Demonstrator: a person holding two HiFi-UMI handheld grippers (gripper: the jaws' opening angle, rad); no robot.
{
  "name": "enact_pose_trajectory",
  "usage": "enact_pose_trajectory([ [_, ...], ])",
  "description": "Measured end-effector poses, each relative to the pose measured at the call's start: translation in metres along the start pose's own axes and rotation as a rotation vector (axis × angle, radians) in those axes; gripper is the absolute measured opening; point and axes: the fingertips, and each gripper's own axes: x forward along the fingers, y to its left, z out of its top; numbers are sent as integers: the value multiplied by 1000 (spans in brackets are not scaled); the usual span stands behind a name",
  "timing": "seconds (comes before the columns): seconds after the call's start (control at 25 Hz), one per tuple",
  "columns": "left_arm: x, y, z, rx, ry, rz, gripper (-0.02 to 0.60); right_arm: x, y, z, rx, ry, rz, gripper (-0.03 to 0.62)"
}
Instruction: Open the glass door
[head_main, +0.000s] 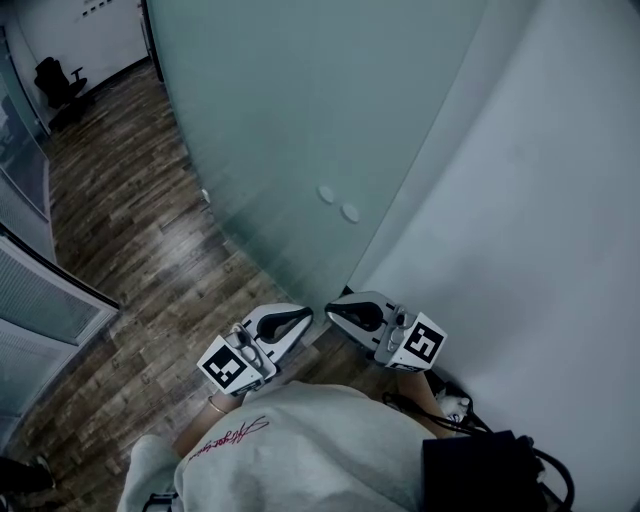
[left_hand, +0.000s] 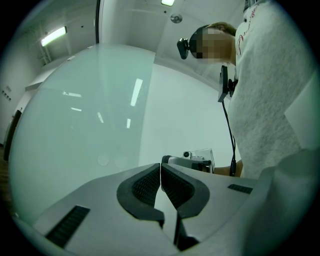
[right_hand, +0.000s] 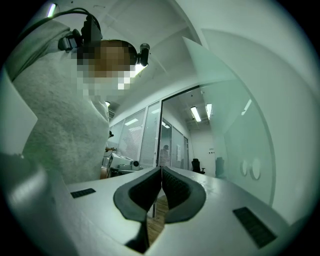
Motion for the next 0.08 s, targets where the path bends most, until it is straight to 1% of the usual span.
enact_pose_trajectory([
  [0.08,0,-1,-1,-3,5,3,18,-1,-1,-1,-5,7,-5,18],
])
